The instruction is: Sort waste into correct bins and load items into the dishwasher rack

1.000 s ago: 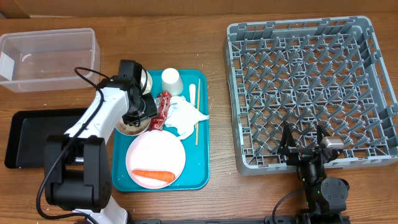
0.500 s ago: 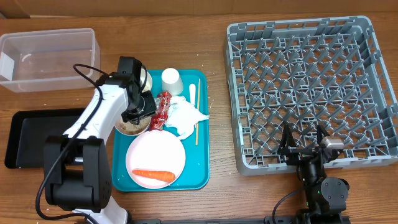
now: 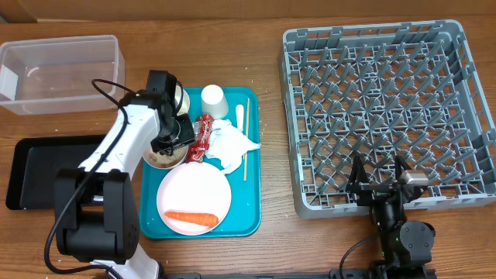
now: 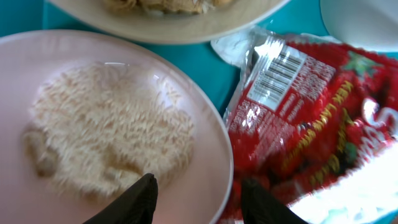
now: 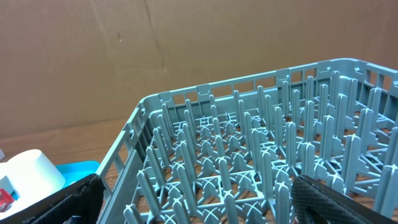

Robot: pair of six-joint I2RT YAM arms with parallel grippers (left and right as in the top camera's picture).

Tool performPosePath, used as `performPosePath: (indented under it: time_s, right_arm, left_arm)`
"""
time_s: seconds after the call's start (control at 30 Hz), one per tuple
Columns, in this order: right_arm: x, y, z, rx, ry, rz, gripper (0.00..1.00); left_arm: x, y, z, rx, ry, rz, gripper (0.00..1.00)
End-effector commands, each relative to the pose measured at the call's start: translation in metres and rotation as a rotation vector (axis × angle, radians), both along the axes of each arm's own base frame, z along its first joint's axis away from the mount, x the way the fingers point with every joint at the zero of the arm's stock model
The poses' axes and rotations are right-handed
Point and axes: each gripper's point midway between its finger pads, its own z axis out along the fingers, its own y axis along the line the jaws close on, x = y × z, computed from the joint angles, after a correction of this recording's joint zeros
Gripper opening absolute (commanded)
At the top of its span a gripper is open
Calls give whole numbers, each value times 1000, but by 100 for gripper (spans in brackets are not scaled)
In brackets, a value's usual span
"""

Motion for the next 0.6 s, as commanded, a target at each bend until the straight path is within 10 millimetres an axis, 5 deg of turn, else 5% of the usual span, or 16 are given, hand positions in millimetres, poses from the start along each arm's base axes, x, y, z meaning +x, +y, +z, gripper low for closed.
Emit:
performPosePath:
  time_s: [0.0,0.27,0.57]
  right_arm:
    - [0,-2,-2,-4,-4,-9,100]
    - [0,-1,-2,-4,-4,-9,100]
    - [0,-2,-2,-5,-4,-9,100]
  left_arm:
    - [21,-4,29,4,-53,-41,47]
    - [5,-3,70,12,29,-60,38]
    - [-43,16,102,96,121,-25,48]
